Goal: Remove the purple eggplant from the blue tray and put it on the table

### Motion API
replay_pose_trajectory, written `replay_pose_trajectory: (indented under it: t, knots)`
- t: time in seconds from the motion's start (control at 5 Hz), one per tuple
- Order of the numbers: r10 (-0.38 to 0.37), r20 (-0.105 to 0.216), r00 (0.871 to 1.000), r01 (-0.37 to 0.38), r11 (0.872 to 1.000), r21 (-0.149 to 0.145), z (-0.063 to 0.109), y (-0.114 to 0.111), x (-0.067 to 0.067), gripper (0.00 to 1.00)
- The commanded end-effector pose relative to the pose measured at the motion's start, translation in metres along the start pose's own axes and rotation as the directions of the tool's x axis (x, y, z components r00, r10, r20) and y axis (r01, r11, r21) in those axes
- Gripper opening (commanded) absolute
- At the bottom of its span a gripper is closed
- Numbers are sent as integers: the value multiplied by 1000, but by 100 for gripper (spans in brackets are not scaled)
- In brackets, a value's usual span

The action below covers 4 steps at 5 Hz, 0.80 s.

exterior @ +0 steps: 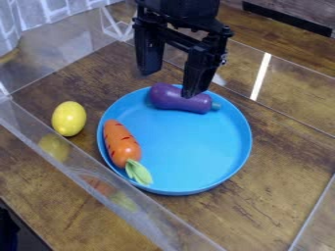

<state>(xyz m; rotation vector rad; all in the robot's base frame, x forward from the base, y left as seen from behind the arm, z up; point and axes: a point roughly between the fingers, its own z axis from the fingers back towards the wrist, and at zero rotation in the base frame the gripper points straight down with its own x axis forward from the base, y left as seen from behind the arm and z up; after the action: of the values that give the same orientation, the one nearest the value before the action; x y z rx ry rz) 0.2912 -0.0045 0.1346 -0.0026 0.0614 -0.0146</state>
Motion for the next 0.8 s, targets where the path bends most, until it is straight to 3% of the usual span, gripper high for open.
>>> replay_pose_trajectory:
  t: [0.0,0.2,0.6]
  knots:
    - [-84,-6,996,84,996,10,-7,1,3,100]
    - [-199,-11,980,199,980,28,-15,3,9,100]
    - [-380,-14,925,380,922,77,-35,7,20,100]
